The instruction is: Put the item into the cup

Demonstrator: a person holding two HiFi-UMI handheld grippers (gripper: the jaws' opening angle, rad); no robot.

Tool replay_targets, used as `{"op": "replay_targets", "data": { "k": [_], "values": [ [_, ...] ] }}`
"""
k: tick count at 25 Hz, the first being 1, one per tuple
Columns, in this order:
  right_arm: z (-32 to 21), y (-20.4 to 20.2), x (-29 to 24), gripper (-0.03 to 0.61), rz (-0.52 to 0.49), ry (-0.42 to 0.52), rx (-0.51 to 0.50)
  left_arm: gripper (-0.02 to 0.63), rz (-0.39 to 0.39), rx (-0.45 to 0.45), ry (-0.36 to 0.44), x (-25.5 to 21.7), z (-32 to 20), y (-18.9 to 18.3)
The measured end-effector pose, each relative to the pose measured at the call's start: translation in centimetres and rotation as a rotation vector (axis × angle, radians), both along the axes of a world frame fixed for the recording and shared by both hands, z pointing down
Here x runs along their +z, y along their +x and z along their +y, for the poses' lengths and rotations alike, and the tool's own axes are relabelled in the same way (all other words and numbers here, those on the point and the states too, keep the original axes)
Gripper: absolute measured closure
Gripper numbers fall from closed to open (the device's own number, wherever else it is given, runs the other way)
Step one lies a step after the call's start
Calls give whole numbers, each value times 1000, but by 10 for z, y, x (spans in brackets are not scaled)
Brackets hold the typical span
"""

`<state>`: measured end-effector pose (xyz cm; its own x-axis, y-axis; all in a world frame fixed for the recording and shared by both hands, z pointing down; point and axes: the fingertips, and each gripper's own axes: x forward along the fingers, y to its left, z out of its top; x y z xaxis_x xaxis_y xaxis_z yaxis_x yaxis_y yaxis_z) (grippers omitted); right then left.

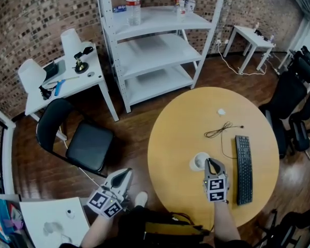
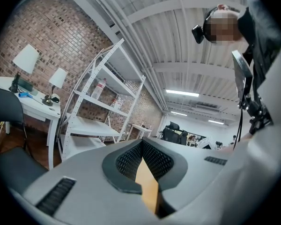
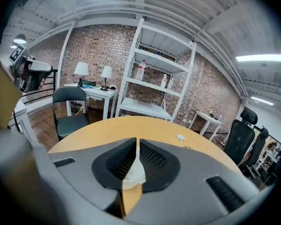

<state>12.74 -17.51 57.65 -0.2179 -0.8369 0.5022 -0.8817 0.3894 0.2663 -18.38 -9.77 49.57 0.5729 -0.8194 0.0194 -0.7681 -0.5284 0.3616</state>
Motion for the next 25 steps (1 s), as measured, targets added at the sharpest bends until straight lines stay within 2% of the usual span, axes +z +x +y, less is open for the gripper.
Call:
{"op": "replay_targets", "data": {
  "k": [3,6,9,13,18,25],
  "values": [
    [6,4,-23,549,-22,49,13,611,-6,31,-1,-3,-2,8],
    [22,22,-51,549,-92,117,66,611,-13,81,11,-6,-6,23],
    [48,50,-77,550,-182,204,120,611,-23,138,51,-17,-12,45],
    [94,97,-103,551,-244,315,212,611,-33,234,100,-33,-20,83],
    [155,144,-119,569,-323,389,365,611,-26,372,111,-33,-17,131],
    [217,178,-119,571,-393,453,502,611,-36,457,141,-45,-9,171]
  ]
}}
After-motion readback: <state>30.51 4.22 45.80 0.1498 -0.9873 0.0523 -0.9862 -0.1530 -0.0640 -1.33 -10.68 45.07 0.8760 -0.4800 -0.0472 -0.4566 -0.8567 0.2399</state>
